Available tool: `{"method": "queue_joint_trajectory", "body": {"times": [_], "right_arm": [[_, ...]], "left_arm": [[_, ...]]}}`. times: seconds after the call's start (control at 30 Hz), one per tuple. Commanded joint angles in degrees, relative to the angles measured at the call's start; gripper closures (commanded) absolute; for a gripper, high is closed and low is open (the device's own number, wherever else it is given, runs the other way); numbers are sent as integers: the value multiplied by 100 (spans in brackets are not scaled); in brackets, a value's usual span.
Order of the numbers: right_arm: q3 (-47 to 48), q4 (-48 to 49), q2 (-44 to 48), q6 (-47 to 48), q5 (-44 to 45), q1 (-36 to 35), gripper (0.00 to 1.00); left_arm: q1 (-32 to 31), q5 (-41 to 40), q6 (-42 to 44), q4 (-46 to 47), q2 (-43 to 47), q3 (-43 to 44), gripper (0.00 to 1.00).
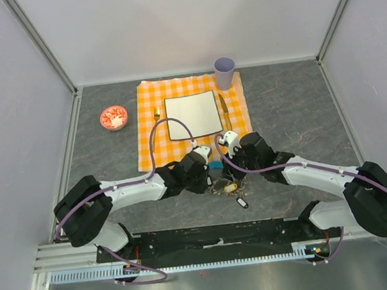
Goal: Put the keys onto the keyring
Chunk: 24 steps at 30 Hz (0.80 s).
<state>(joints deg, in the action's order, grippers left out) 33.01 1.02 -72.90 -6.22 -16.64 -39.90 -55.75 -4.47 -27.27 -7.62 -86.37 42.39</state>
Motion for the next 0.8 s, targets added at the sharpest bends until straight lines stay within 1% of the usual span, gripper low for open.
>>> {"method": "queue_joint_trajectory", "body": {"times": [0.0, 0.27, 0.5, 0.53, 0.6, 0.63, 0.67, 0.77], "right_arm": [[-32, 162, 110, -29, -67, 0, 60], [-32, 162, 92, -20, -111, 0, 60], [-14, 197, 75, -29, -190, 0, 60], [-23, 232, 66, -29, -234, 0, 60], [-32, 285, 57, -46, -374, 8, 60], [-41, 355, 48, -55, -427, 9, 60], [-32, 399, 39, -72, -480, 9, 60], [-14, 618, -127, -116, -901, 0, 60]], "left_arm": [[-59, -98, -235, -64, -47, 199, 73], [-85, 34, -200, -135, -170, 226, 74], [-94, 43, -165, -179, -91, 182, 76], [-94, 51, -148, -187, -82, 182, 82], [-94, 78, -51, -170, -12, 138, 89], [-103, 87, 2, -153, 23, 120, 96], [-103, 104, 54, -126, 67, 94, 98], [-103, 192, 466, 93, 295, -55, 98]]}}
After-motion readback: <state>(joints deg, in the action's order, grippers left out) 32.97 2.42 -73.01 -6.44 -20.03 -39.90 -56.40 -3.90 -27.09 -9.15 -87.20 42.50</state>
